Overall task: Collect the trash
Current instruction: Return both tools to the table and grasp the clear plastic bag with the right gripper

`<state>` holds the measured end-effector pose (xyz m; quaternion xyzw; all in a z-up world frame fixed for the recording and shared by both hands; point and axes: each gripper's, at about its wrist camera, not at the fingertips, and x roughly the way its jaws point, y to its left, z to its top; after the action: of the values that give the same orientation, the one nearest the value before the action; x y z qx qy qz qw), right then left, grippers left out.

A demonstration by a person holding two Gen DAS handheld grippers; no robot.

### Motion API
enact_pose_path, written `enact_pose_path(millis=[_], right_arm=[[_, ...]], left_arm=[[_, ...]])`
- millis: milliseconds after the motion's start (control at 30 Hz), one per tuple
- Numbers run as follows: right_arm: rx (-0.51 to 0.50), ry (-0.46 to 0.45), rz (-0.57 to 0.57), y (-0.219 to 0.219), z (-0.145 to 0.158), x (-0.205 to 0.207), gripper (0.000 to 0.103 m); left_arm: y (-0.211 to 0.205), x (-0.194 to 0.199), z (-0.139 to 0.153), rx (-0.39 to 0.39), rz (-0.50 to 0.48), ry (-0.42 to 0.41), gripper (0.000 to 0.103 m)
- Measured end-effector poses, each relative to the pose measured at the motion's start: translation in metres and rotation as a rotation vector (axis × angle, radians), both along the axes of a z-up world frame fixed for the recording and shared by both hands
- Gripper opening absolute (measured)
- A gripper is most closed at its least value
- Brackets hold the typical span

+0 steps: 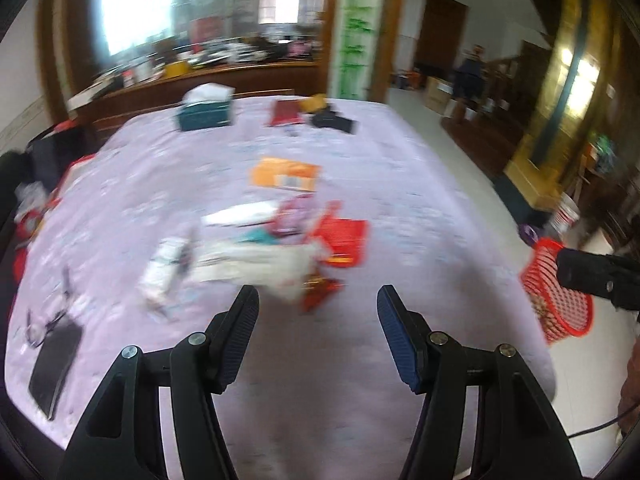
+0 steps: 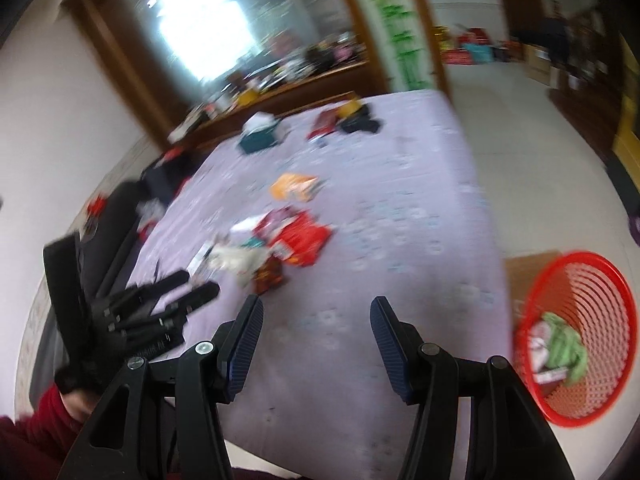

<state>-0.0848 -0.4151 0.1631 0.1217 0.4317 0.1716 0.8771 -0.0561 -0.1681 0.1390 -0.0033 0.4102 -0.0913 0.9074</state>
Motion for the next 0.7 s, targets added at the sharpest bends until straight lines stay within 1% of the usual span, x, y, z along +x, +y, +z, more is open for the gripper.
enact_pose_path(millis=[167,233,333,467,533,567,667,700], right_arm=[[-0.083,0.031,0.159,0.06,-0.014,0.035,0.06],[-0.103,0.05,0.209,0.078,-0.02,0.049,0.06],[-0.154,0.057,0.307,0.117,-0.03,0.075,0.06],[-0.236,0.044,0.41,0.163,-0.042,0.103,0.06],[-0.287,0.032,0.458,0.187,-0.051,0.119,0.064],[-0.31,0.036,0.485,0.198,-0.056,0.125,0.069],[-0.399,0.042,0.546,0.227,-0.076,0.146,0.071],[-0.422,0.051,0.556,0.232,-0.082,0.151,0.071]], left_arm=[[0.059,-0.002,-0.007,0.009,0.095,0.011,0.06],[0.08,-0.003,-0.013,0.01,0.118,0.028,0.06],[0.105,-0.006,-0.021,0.007,0.149,0.052,0.061],[0.13,-0.007,-0.029,0.01,0.166,0.077,0.061],[0.14,-0.004,-0.031,0.015,0.163,0.082,0.062],[0.145,-0.003,-0.031,0.018,0.165,0.083,0.063],[0.158,0.005,-0.032,0.019,0.157,0.092,0.069],[0.162,0.009,-0.034,0.026,0.157,0.097,0.069]])
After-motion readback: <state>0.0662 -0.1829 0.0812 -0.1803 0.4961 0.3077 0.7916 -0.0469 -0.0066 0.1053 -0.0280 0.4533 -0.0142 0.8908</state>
